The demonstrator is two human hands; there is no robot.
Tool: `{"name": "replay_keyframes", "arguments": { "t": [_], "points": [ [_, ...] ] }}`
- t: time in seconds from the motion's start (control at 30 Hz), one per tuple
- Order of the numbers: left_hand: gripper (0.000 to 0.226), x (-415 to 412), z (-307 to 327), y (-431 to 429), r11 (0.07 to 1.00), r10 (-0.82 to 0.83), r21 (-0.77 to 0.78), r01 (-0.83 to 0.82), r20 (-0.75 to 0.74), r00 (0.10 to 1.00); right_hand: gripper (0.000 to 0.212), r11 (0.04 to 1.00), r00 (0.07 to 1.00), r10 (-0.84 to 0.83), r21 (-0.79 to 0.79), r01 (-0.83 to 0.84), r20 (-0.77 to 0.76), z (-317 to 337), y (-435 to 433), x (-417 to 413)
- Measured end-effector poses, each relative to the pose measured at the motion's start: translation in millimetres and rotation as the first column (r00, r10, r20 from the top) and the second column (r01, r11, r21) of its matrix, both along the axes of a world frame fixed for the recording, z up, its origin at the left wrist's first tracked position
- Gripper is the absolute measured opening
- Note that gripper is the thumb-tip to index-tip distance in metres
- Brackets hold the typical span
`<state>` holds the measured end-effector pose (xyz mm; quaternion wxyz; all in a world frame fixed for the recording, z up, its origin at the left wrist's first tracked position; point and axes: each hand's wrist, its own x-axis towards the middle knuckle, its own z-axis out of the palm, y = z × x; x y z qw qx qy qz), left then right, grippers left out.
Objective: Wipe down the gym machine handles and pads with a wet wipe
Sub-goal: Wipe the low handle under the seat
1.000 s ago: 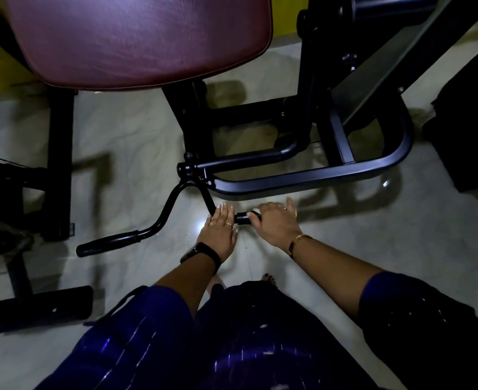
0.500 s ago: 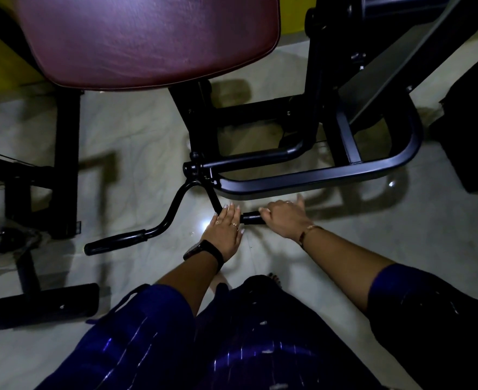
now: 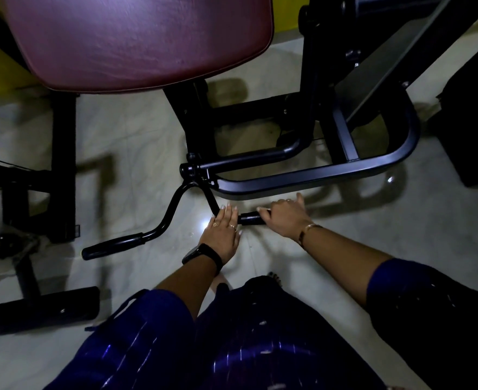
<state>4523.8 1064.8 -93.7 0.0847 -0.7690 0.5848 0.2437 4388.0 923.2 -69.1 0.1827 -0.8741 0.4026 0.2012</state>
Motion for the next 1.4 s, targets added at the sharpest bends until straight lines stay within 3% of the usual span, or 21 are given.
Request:
{"name": "replay_keyframes", "arguments": {
  "t": [0.13, 0.27, 0.47, 0.57, 0.7, 1.07, 1.2, 1.3, 1.4],
  "points": [
    [0.062, -0.5, 1.7, -1.0, 1.0, 0.014, 0.022, -0.014, -0.002, 1.0, 0.054, 0.988, 0.992, 0.105, 0.109, -0.112, 0.065, -0.5, 19.0, 25.9],
    [0.061, -0.6, 2.5, -1.9, 1.0, 0.011, 0.028, -0.011, 0.005, 1.0, 0.049, 0.981, 0.968, 0.175, 0.056, -0.188, 0.182, -1.3, 31.1, 20.4],
    [0.061, -2.2, 1.8, -1.0, 1.0, 0.014, 0.008, -0.015, 0.023, 1.0, 0.059, 0.999, 0.999, 0.007, -0.042, -0.005, 0.039, 0.1, -1.9, 2.4],
    [0.061, -3.9, 1.6, -0.6, 1.0, 0.026, 0.006, -0.026, 0.018, 0.999, 0.057, 0.996, 0.997, 0.076, 0.051, -0.077, 0.021, 0.7, 2.9, 18.4],
    [0.061, -3.4, 1.9, -1.4, 0.999, 0.035, 0.013, -0.035, 0.002, 0.999, 0.054, 0.983, 0.987, 0.112, 0.133, -0.127, 0.119, 0.6, 22.3, 32.0],
    [0.061, -5.3, 2.2, -1.4, 0.999, 0.039, 0.001, -0.039, 0.019, 0.999, 0.049, 0.983, 0.999, 0.039, -0.179, -0.033, 0.028, -7.9, 1.3, -35.0],
    [0.061, -6.6, 3.4, -1.3, 0.999, 0.041, 0.007, -0.042, 0.021, 0.999, 0.049, 0.966, 0.969, 0.229, -0.147, -0.215, 0.09, -9.7, 16.9, -13.7],
    [0.061, -5.5, 3.9, -2.3, 0.999, 0.032, 0.02, -0.033, 0.022, 0.999, 0.06, 0.855, 0.871, 0.484, -0.259, -0.45, 0.085, -17.8, 33.9, 0.8],
    [0.061, -4.6, 4.3, -2.3, 0.999, 0.03, 0.025, -0.03, 0.019, 0.999, 0.063, 0.758, 0.803, 0.596, -0.332, -0.561, 0.005, -24.7, 34.8, -5.9]
  ]
}}
